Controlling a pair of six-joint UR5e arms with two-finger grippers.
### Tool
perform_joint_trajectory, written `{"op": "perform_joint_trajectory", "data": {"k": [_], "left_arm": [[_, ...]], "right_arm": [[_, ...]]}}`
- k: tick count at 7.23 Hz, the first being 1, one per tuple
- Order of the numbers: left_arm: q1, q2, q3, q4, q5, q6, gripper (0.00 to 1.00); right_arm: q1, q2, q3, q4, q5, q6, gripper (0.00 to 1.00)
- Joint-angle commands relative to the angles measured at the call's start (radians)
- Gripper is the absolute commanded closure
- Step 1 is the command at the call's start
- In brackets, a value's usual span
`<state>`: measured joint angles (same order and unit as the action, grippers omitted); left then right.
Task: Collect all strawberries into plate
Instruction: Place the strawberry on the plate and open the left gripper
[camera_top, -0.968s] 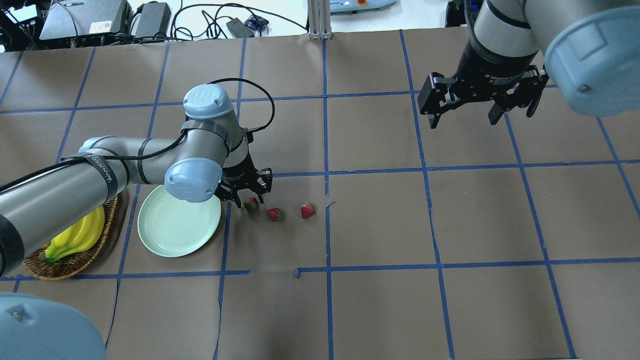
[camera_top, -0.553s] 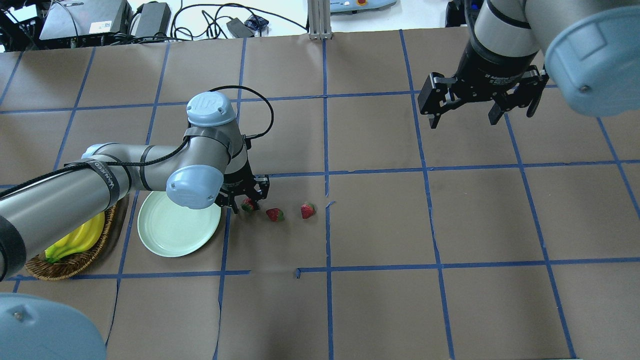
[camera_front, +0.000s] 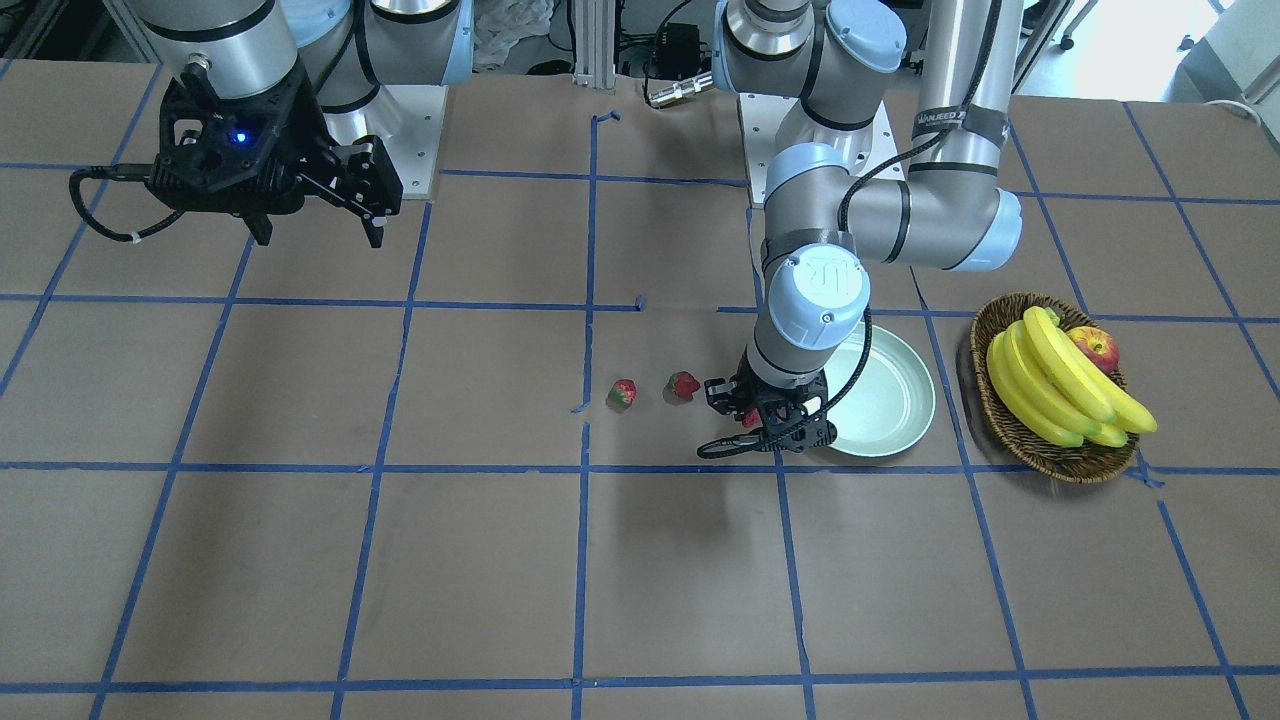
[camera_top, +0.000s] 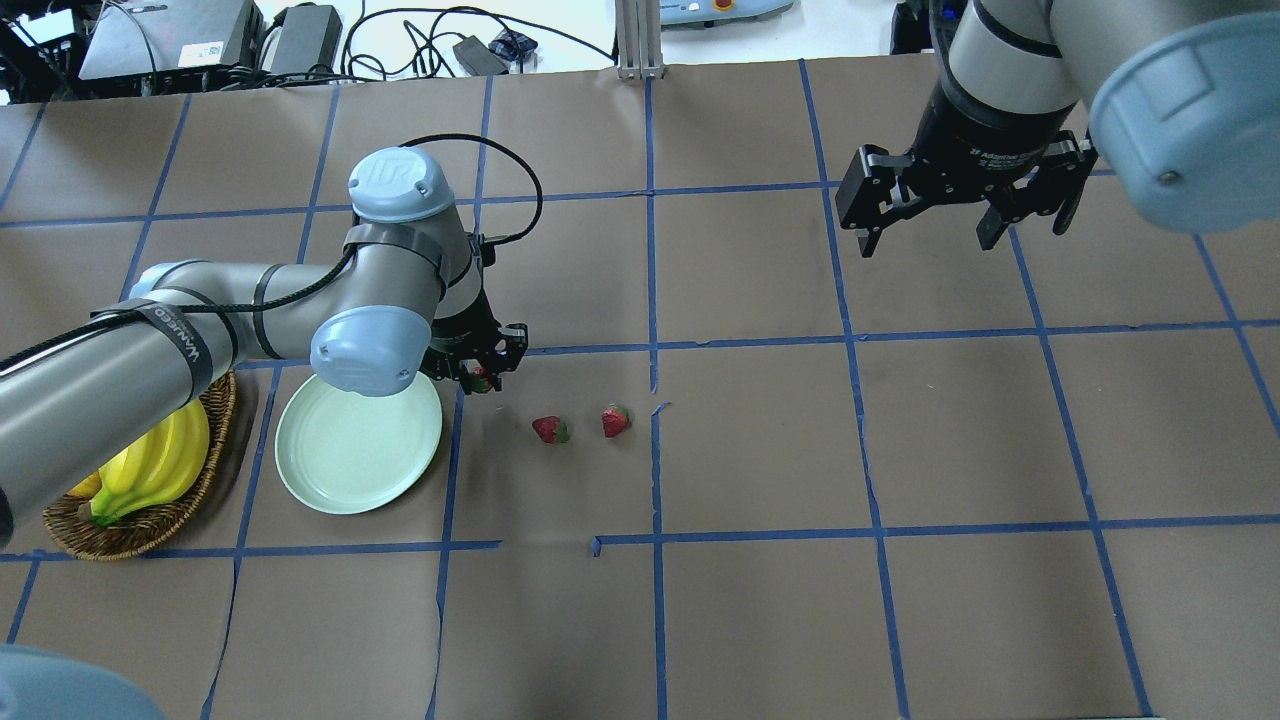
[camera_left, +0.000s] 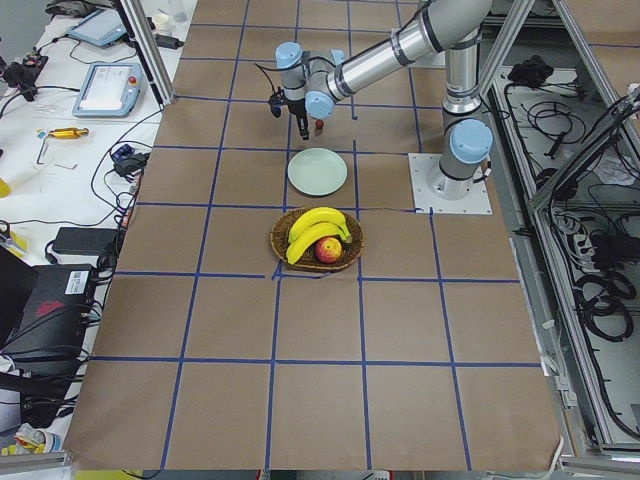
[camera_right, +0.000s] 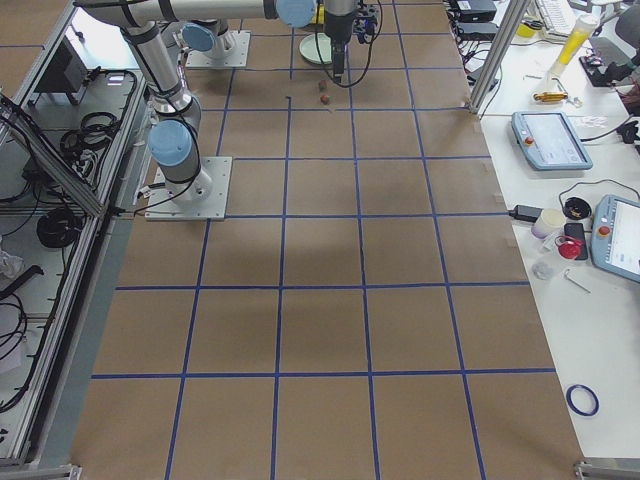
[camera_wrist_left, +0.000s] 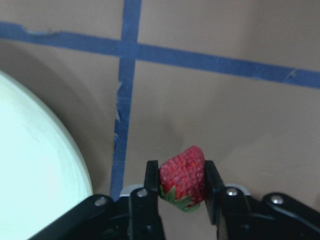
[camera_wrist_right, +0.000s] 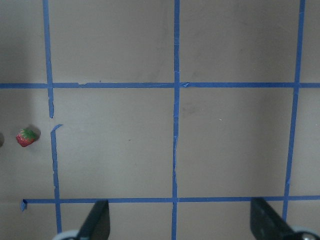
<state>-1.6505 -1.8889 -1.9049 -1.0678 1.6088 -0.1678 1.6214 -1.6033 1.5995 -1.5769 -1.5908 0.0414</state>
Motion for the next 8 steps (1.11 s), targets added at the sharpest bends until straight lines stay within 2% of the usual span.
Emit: {"op": "perform_joint_trajectory", "data": {"k": [1,2,3,4,5,6,7,8], "left_arm": [[0.111,0.066,-0.02,-0.134,0.06,0.141,0.94],[0.17,0.091,-0.098,-0.126,0.056,0.196,0.92],[0.19,0.099,-0.124,-0.115,0.054,0.206,0.45],[0.189,0.097,-0.126,-0.113,0.052,0.205,0.06],[0.176,0.099,-0.125,-0.109,0.042,0.192,0.04],[0.158,0.111,-0.119,-0.109,-0.055,0.024,0.04],[0.096,0.116,-0.102,-0.1,-0.116,-0.233,0.05],[-0.002,0.104,-0.1,-0.019,-0.121,-0.4,0.05]], "right_arm": [[0.0,0.0,-0.001,0.0,0.0,0.0,0.0],[-0.003,0.0,-0.001,0.0,0.0,0.0,0.0],[-0.003,0.0,0.0,0.0,0.0,0.0,0.0],[-0.003,0.0,0.0,0.0,0.0,0.0,0.0],[-0.003,0.0,0.0,0.0,0.0,0.0,0.0],[-0.003,0.0,0.0,0.0,0.0,0.0,0.0],[-0.003,0.0,0.0,0.0,0.0,0.0,0.0],[-0.003,0.0,0.0,0.0,0.0,0.0,0.0]]}}
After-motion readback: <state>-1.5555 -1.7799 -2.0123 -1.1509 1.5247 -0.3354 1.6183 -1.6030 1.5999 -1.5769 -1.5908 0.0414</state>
